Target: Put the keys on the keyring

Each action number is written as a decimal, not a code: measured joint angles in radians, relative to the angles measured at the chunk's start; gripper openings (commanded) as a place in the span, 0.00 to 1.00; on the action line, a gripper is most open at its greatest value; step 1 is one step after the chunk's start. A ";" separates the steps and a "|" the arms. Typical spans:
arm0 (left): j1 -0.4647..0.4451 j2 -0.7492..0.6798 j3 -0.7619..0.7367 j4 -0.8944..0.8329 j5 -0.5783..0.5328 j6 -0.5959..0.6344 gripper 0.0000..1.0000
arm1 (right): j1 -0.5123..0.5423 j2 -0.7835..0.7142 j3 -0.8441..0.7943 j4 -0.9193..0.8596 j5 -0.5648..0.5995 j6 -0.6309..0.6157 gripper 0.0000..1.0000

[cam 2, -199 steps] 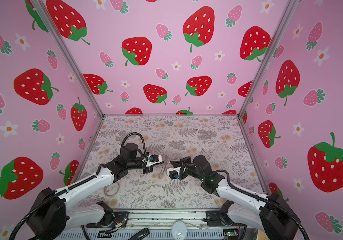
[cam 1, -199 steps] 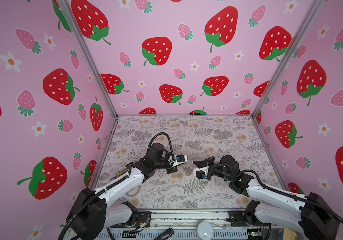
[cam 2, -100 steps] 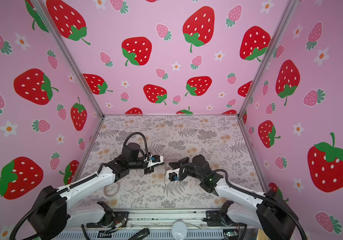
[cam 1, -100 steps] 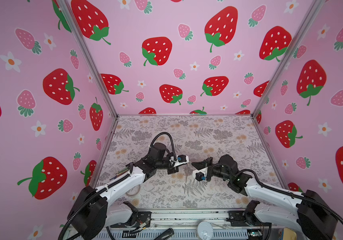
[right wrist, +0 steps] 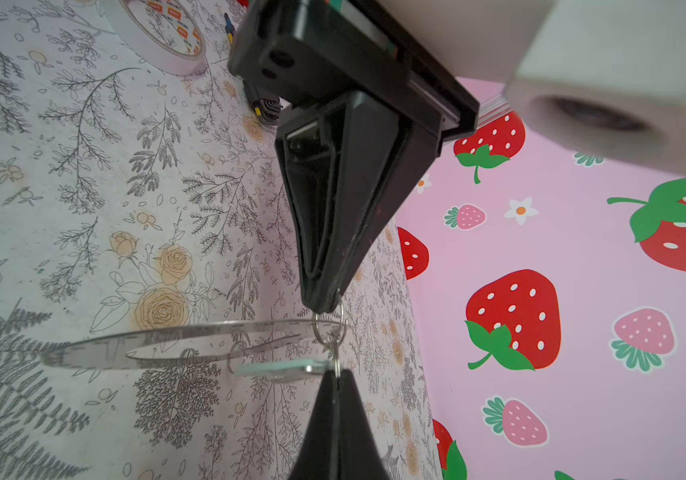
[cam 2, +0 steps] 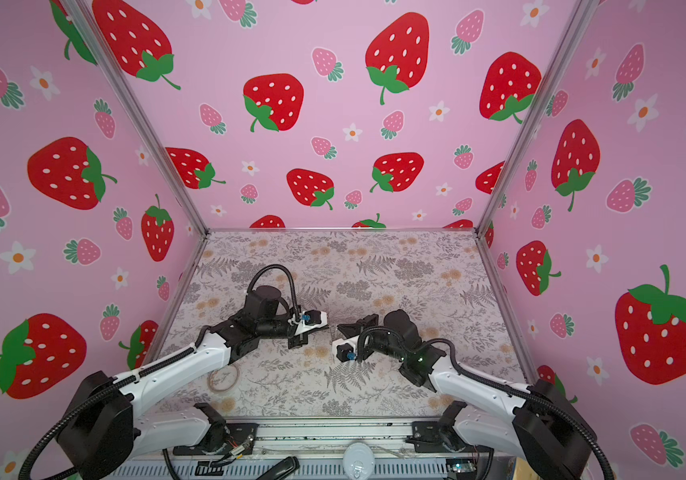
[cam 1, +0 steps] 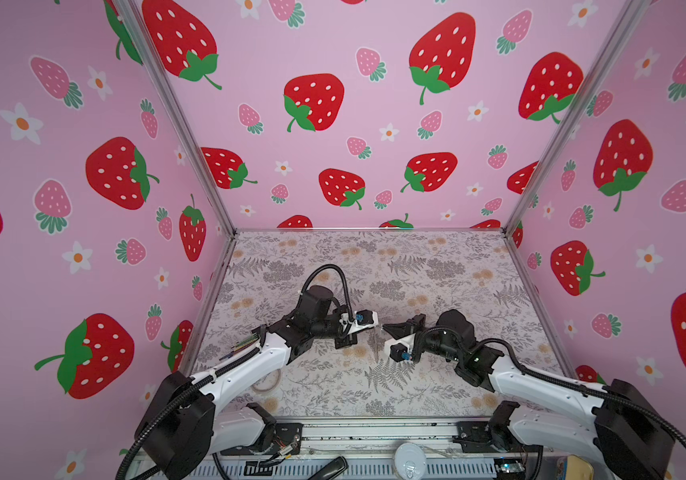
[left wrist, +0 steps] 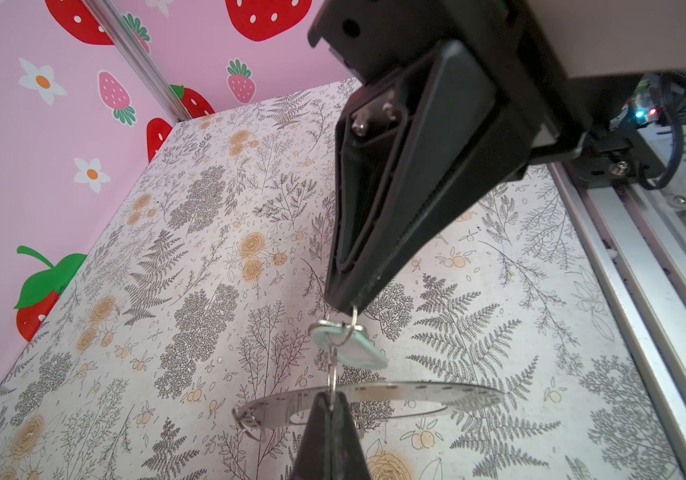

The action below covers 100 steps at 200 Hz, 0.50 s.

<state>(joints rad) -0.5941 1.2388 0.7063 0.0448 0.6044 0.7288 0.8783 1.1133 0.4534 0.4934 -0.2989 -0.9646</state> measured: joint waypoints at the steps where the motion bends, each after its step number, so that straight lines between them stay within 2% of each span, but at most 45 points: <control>1: 0.000 0.000 0.000 0.000 0.000 0.000 0.00 | 0.000 0.000 0.000 0.000 0.002 0.000 0.00; 100: -0.002 0.012 0.013 -0.022 0.014 0.001 0.00 | 0.001 0.002 0.026 -0.005 0.011 -0.003 0.00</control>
<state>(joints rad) -0.5961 1.2507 0.7189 0.0231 0.6182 0.7296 0.8791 1.1152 0.4793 0.4881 -0.2882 -0.9676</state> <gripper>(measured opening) 0.050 0.046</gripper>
